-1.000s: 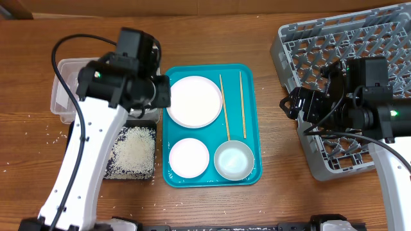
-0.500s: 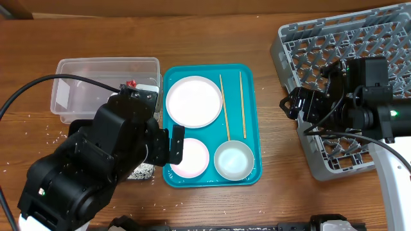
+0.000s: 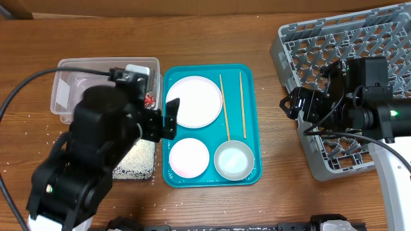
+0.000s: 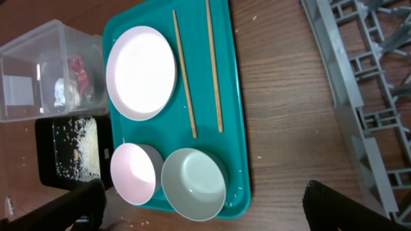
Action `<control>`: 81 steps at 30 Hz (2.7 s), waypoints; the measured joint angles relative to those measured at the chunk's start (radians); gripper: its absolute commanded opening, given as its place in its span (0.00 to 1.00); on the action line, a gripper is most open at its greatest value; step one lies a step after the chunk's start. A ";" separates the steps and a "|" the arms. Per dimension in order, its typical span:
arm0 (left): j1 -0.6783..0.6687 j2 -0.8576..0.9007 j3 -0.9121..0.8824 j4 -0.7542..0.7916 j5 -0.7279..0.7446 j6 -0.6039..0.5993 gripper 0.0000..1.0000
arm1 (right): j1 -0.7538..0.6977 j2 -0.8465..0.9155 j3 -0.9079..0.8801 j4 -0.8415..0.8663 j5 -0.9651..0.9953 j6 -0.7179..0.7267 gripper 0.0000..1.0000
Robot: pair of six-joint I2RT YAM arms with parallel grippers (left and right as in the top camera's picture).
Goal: Sort waste into correct bins and load items into the dishwasher
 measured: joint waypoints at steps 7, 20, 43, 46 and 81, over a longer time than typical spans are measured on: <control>0.196 -0.482 -0.564 0.309 0.132 0.173 1.00 | 0.000 0.000 0.000 0.002 0.000 0.000 1.00; 0.282 -0.966 -1.084 0.536 0.168 0.230 1.00 | 0.000 0.000 0.000 0.001 0.000 0.001 1.00; 0.281 -0.975 -1.352 0.856 0.200 0.230 1.00 | 0.000 0.000 0.000 0.001 0.000 0.000 1.00; 0.281 -0.975 -1.352 0.856 0.200 0.230 1.00 | 0.000 0.000 0.000 0.002 0.000 0.000 1.00; 0.281 -0.976 -1.354 0.856 0.200 0.230 1.00 | 0.496 0.298 -0.434 0.352 0.211 0.113 0.40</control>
